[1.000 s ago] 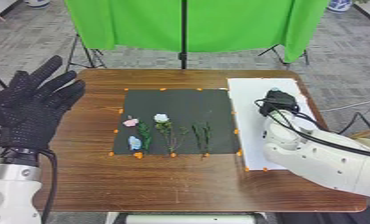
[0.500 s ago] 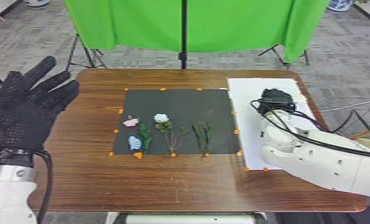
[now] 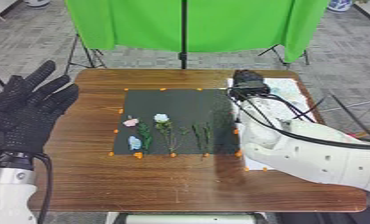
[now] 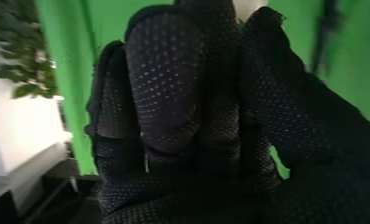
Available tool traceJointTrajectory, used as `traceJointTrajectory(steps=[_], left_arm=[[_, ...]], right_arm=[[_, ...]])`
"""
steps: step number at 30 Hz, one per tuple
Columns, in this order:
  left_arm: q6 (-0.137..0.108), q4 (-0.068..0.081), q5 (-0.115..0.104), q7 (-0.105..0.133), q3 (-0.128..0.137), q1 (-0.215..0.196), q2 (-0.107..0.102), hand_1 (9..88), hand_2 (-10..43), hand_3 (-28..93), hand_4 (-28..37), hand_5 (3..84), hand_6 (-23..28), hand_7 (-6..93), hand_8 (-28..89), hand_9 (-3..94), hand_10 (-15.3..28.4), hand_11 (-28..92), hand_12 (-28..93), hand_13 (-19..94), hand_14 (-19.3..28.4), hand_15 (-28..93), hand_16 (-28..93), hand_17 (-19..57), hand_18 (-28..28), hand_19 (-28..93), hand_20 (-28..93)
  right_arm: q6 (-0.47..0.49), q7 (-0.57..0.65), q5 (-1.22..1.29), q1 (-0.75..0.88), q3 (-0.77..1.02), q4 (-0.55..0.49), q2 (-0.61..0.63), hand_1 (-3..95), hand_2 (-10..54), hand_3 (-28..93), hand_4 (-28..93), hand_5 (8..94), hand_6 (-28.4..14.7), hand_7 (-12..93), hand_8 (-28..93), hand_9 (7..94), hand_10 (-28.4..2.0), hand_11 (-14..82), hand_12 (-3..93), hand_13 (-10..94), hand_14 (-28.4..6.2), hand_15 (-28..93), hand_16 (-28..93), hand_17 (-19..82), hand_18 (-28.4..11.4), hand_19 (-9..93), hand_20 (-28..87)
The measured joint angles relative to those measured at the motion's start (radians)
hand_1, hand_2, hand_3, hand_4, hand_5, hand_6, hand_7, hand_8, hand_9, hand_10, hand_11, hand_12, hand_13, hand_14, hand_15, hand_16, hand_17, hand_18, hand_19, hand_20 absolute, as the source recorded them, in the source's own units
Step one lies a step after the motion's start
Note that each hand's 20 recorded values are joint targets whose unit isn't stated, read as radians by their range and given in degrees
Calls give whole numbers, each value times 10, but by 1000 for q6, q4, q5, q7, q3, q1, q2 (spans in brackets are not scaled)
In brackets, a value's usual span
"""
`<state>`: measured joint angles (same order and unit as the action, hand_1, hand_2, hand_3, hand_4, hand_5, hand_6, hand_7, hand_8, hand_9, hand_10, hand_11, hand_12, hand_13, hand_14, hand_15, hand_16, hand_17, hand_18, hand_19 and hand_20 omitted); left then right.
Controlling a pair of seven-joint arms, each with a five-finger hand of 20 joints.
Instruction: Arrange flowers
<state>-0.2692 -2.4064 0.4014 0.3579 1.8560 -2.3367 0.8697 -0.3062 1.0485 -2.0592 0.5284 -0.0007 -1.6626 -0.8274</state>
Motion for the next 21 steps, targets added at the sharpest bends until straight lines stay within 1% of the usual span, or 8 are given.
traceJointTrajectory(steps=[4, 10, 14, 21], left_arm=[[-1, 0, 0, -1, 0, 0, 0, 212, 99, 763, -267, 359, 104, 162, -98, 336, 219, 295, 114, 261, 284, 527, -101, -38, 284, 800, -283], [0, 0, 1, -12, 3, 0, 6, 215, 99, 763, -267, 359, 104, 163, -98, 336, 219, 296, 114, 261, 284, 527, -101, -38, 284, 800, -283], [0, 0, 2, -20, 2, 3, 9, 215, 99, 764, -266, 358, 104, 163, -98, 336, 219, 295, 113, 261, 284, 526, -101, -38, 284, 801, -283], [0, 0, 2, -20, 1, 3, 10, 216, 99, 763, -266, 358, 103, 164, -99, 337, 219, 295, 114, 261, 284, 527, -100, -37, 284, 801, -283]], right_arm=[[-1, -10, -12, 4, 13, -24, -49, 561, -95, 693, -283, 853, 7, 172, 41, 934, -79, 123, 285, 842, -47, 547, 193, 438, -188, 932, 5], [-2, -34, -12, 9, -16, -44, -119, 560, -95, 694, -283, 853, 7, 171, 42, 932, -79, 123, 286, 842, -47, 548, 193, 438, -188, 932, 7], [-2, -48, -10, 8, -71, -50, -152, 559, -95, 696, -283, 852, 7, 172, 44, 932, -80, 124, 285, 841, -47, 548, 193, 438, -187, 932, 9], [-2, -57, -12, 0, -167, -50, -178, 557, -95, 698, -283, 852, 7, 172, 43, 932, -80, 127, 284, 841, -46, 549, 192, 437, -187, 932, 10]])
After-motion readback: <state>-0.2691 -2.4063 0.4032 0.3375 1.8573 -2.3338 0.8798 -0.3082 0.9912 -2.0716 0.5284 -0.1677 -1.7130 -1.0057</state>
